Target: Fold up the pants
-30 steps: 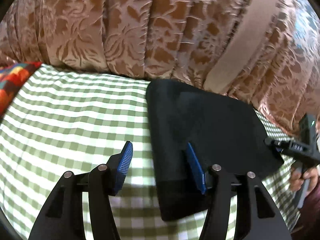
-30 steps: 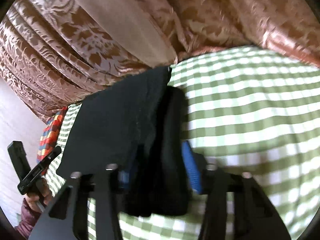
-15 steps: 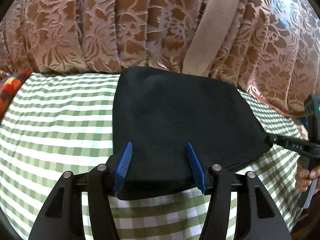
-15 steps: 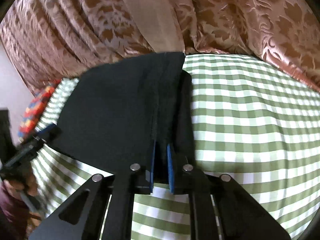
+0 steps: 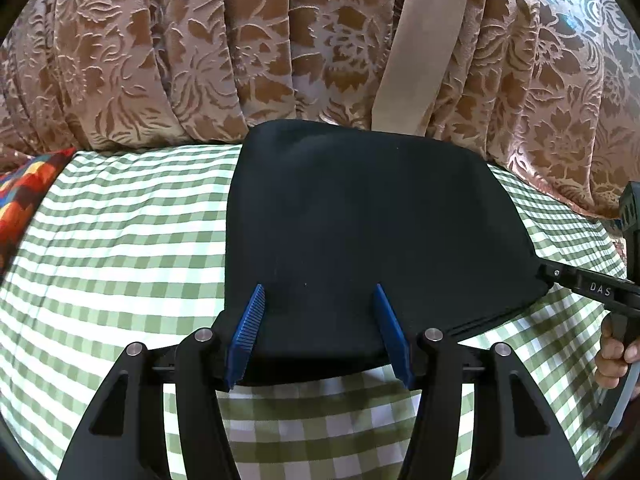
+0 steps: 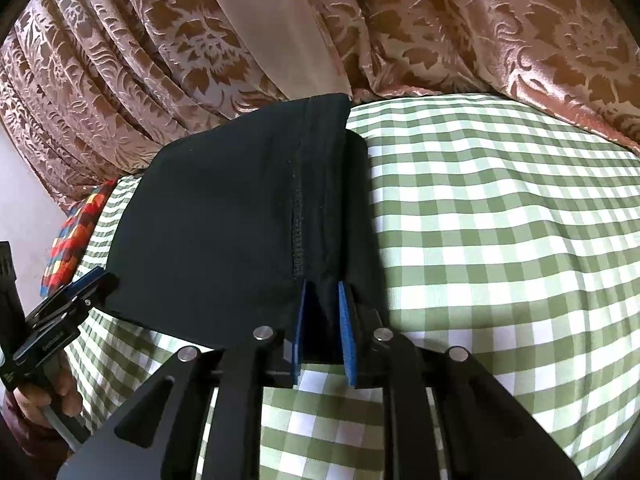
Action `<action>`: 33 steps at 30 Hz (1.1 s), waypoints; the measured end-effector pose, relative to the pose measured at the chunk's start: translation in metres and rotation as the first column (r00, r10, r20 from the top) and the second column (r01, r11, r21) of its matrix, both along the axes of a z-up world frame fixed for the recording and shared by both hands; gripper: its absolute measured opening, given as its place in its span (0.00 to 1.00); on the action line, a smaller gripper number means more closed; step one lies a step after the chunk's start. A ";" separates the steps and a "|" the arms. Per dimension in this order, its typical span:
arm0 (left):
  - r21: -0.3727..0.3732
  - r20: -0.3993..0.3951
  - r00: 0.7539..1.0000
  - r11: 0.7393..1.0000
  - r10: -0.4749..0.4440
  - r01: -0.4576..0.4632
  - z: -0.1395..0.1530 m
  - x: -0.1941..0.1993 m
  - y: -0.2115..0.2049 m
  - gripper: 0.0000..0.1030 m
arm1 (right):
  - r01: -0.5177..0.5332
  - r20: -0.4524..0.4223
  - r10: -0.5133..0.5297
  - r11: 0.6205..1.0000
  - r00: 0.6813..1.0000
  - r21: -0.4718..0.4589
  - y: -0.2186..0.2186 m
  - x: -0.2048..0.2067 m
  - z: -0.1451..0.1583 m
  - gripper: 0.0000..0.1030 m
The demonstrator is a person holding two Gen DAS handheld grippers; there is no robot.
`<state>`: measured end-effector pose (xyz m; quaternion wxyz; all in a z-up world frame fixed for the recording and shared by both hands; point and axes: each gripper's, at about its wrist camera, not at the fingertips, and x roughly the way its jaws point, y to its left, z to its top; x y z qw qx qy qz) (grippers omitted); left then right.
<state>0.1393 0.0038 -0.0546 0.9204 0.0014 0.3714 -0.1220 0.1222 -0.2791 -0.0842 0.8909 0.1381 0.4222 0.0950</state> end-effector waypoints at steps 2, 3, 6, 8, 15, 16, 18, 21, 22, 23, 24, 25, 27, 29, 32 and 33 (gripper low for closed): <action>0.005 0.000 1.000 1.000 0.004 -0.004 0.001 -0.001 0.000 0.53 | 0.004 0.023 -0.003 0.999 1.000 -0.036 0.003 -0.005 0.010 0.24; 0.004 0.005 1.000 1.000 0.010 -0.010 0.002 -0.004 0.001 0.53 | 0.005 0.035 -0.003 0.998 0.999 -0.057 0.005 -0.008 0.015 0.24; 0.003 0.016 1.000 1.000 0.015 -0.015 0.006 -0.009 0.003 0.55 | 0.007 0.081 0.000 0.996 0.997 -0.090 0.009 -0.019 0.030 0.24; 0.001 0.018 1.000 1.000 0.014 -0.014 0.007 -0.011 0.003 0.55 | 0.008 0.117 0.003 0.995 0.993 -0.097 0.012 -0.027 0.040 0.24; 0.002 0.035 0.999 1.000 0.014 -0.014 0.016 -0.027 0.004 0.61 | 0.008 0.159 0.012 0.992 0.987 -0.128 0.032 -0.058 0.056 0.48; -0.005 0.038 0.999 1.000 0.017 -0.017 0.018 -0.030 0.005 0.64 | 0.010 0.158 0.010 0.992 0.987 -0.128 0.035 -0.062 0.054 0.54; -0.024 0.039 0.999 0.999 0.033 -0.032 0.020 -0.040 0.007 0.67 | 0.023 0.144 -0.002 0.989 0.990 -0.148 0.046 -0.073 0.047 0.67; -0.059 0.024 0.997 0.995 0.075 -0.074 0.018 -0.057 0.013 0.75 | 0.067 0.136 -0.041 0.979 0.990 -0.191 0.060 -0.090 0.038 0.83; -0.067 0.015 0.995 0.993 0.095 -0.094 0.016 -0.064 0.015 0.75 | 0.081 0.132 -0.055 0.977 0.990 -0.195 0.064 -0.095 0.036 0.88; -0.068 0.009 0.994 0.992 0.111 -0.110 0.014 -0.069 0.017 0.76 | 0.098 0.129 -0.074 0.975 0.989 -0.198 0.068 -0.100 0.034 0.90; -0.071 0.000 0.992 0.989 0.127 -0.127 0.013 -0.077 0.018 0.79 | 0.116 0.130 -0.091 0.973 0.987 -0.201 0.071 -0.104 0.033 0.91; -0.079 0.001 0.991 0.988 0.136 -0.136 0.012 -0.085 0.020 0.80 | 0.143 0.131 -0.117 0.968 0.984 -0.208 0.074 -0.108 0.033 0.91; -0.075 0.009 0.987 0.984 0.160 -0.159 0.011 -0.099 0.022 0.83 | 0.168 0.151 -0.137 0.961 0.979 -0.218 0.077 -0.116 0.036 0.95; -0.053 0.031 0.985 0.985 0.168 -0.166 0.012 -0.111 0.021 0.84 | 0.202 0.184 -0.160 0.950 0.970 -0.238 0.079 -0.125 0.041 0.97; -0.036 0.057 0.984 0.985 0.171 -0.169 0.018 -0.125 0.021 0.90 | 0.232 0.216 -0.181 0.942 0.959 -0.241 0.078 -0.135 0.048 0.98; -0.032 0.066 0.983 0.985 0.174 -0.172 0.020 -0.130 0.021 0.91 | 0.237 0.224 -0.183 0.939 0.957 -0.248 0.079 -0.138 0.050 0.98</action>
